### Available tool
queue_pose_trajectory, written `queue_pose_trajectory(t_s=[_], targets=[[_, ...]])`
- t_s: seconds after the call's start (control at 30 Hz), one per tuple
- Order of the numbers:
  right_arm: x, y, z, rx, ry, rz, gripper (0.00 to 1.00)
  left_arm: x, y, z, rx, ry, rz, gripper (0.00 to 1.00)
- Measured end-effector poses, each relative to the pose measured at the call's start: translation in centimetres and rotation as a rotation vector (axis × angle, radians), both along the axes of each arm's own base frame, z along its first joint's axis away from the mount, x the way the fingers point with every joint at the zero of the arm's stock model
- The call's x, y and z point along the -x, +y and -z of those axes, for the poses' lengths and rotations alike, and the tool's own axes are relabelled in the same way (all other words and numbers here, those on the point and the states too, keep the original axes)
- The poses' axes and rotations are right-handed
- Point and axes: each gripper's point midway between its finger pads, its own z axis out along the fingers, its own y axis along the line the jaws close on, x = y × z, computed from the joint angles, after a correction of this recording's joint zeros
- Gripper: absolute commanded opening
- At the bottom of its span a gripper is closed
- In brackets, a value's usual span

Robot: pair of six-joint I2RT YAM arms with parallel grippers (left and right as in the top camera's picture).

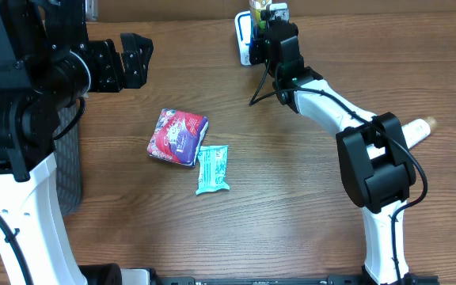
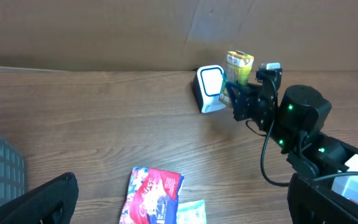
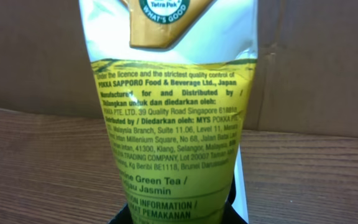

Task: Scan the item barcode
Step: 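Hold the tea carton in front of the white scanner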

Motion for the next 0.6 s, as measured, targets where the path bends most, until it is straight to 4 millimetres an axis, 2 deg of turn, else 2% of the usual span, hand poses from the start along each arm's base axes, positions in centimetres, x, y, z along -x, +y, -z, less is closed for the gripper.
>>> queue_pose_trajectory(t_s=[0.33,0.6], targets=[[0.0,0.1,1.9,0.012,0.03,-0.004,0.04,0.0,0.0,0.0,0.0,0.0,0.0,1.0],[0.2,0.0,2.7,0.033,0.056,-0.009,0.04,0.0,0.0,0.0,0.0,0.0,0.0,1.0]])
